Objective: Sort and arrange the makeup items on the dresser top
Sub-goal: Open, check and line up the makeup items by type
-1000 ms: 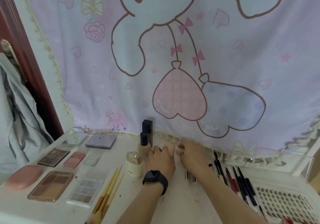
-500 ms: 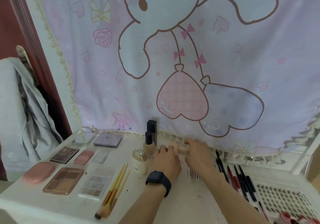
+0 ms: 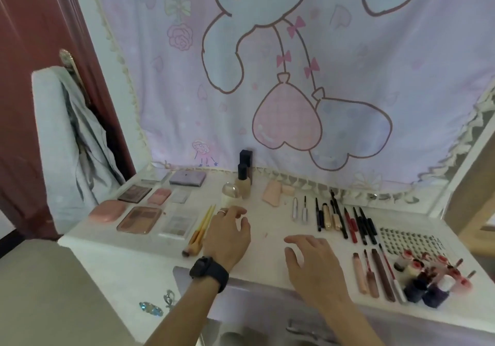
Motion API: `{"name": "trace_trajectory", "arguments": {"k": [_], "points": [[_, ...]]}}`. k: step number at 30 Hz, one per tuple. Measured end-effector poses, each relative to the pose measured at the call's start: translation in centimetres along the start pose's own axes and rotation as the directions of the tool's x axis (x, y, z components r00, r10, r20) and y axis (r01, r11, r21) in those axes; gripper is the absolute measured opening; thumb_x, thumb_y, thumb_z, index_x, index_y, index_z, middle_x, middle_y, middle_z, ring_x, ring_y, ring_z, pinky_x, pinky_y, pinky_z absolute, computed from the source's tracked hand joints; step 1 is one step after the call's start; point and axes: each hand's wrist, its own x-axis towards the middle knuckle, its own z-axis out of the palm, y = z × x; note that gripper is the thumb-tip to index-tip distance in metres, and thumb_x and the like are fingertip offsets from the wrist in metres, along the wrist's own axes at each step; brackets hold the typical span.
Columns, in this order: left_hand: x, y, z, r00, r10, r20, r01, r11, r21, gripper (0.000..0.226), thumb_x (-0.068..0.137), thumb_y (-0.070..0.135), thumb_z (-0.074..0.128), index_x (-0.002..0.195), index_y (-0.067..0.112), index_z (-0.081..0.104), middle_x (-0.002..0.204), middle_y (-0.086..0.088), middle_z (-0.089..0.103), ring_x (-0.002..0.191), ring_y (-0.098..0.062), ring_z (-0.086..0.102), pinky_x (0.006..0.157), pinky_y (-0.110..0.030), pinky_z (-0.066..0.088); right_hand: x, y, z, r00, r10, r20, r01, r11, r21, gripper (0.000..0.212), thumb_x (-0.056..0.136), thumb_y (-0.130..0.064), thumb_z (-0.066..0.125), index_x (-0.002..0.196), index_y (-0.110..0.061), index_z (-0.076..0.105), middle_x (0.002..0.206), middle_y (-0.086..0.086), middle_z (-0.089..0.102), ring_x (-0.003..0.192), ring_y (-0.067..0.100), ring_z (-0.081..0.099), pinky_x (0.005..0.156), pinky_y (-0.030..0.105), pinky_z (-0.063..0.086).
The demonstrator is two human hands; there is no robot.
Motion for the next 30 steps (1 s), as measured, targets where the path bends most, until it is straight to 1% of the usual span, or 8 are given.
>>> {"name": "trace_trajectory", "arguments": {"k": [4,8,11,16,19,25,27,30], "points": [[0.0,-1.5,-0.8,0.993,-0.106,-0.047,0.102,0.991,-0.091,0.032,0.094,0.031,0.058,0.124,0.023,0.053,0.117,0.002,0.058,0.104,-0.019,0.057,0.088,-0.038,0.05,-3.3,0.9,1.4,0.994,-0.087,0.068,0.095,0.989,-0.114,0.03,0.099,-0.034,0.058,0.124,-0.023,0.07,0.13,-0.009,0.066,0.123,0.016,0.054,0.103,0.03,0.047],[1.2,-2.1,-0.6,0.979,-0.199,-0.052,0.189,0.97,-0.15,0.056,0.09,0.034,0.065,0.138,0.016,0.042,0.133,-0.008,0.051,0.122,-0.025,0.047,0.094,-0.034,0.042,-4.8,1.7,2.6,0.977,-0.178,-0.113,0.161,0.976,-0.148,0.034,0.096,-0.035,0.058,0.115,-0.014,0.077,0.121,0.001,0.073,0.115,0.022,0.067,0.097,0.037,0.056],[2.3,-2.2,-0.2,0.978,-0.197,-0.07,0.195,0.98,-0.041,0.075,0.087,0.045,0.066,0.147,0.014,0.033,0.143,-0.011,0.045,0.131,-0.029,0.038,0.106,-0.043,0.039,-5.1,1.7,3.0,0.964,-0.21,-0.161,0.184,0.97,-0.16,0.04,0.097,-0.037,0.051,0.117,-0.013,0.076,0.123,0.003,0.072,0.116,0.022,0.067,0.099,0.037,0.055],[4.3,-1.9,0.8,0.975,-0.202,-0.089,0.215,0.958,0.187,0.095,0.079,0.067,0.063,0.151,0.015,0.028,0.147,-0.009,0.046,0.134,-0.03,0.035,0.104,-0.046,0.032,-5.1,2.0,3.5,0.953,-0.229,-0.2,0.199,0.967,-0.158,0.033,0.095,-0.032,0.059,0.116,-0.012,0.076,0.124,0.004,0.072,0.117,0.023,0.066,0.1,0.038,0.054],[5.4,-2.0,1.4,0.975,-0.211,-0.074,0.222,0.946,0.235,0.091,0.078,0.07,0.061,0.146,0.016,0.034,0.14,-0.009,0.053,0.129,-0.031,0.04,0.101,-0.047,0.032,-5.0,2.2,3.6,0.949,-0.235,-0.209,0.207,0.967,-0.146,0.031,0.096,-0.031,0.061,0.116,-0.013,0.076,0.124,0.003,0.072,0.118,0.022,0.065,0.103,0.036,0.052],[5.9,-2.0,1.2,0.978,-0.196,-0.075,0.208,0.949,0.236,0.064,0.077,0.067,0.057,0.119,0.019,0.051,0.115,-0.006,0.065,0.113,-0.029,0.048,0.093,-0.045,0.034,-5.0,2.4,3.6,0.946,-0.239,-0.219,0.211,0.967,-0.142,0.034,0.098,-0.034,0.056,0.117,-0.014,0.076,0.125,0.002,0.071,0.12,0.021,0.064,0.103,0.035,0.052],[5.2,-1.6,0.9,0.979,-0.185,-0.085,0.196,0.97,0.144,0.065,0.074,0.068,0.057,0.119,0.021,0.052,0.114,-0.001,0.064,0.11,-0.027,0.051,0.095,-0.045,0.038,-5.1,2.3,3.5,0.95,-0.231,-0.211,0.205,0.969,-0.139,0.037,0.099,-0.036,0.051,0.118,-0.015,0.075,0.126,0.001,0.071,0.12,0.021,0.064,0.103,0.035,0.052],[3.0,-0.5,0.8,0.99,-0.089,-0.109,0.075,0.989,-0.129,0.057,0.071,0.062,0.067,0.114,0.027,0.053,0.113,0.008,0.059,0.106,-0.017,0.053,0.093,-0.04,0.044,-5.0,2.0,3.3,0.96,-0.202,-0.193,0.184,0.977,-0.105,0.033,0.098,-0.034,0.057,0.118,-0.016,0.075,0.126,-0.001,0.071,0.121,0.019,0.063,0.104,0.034,0.051]]}}
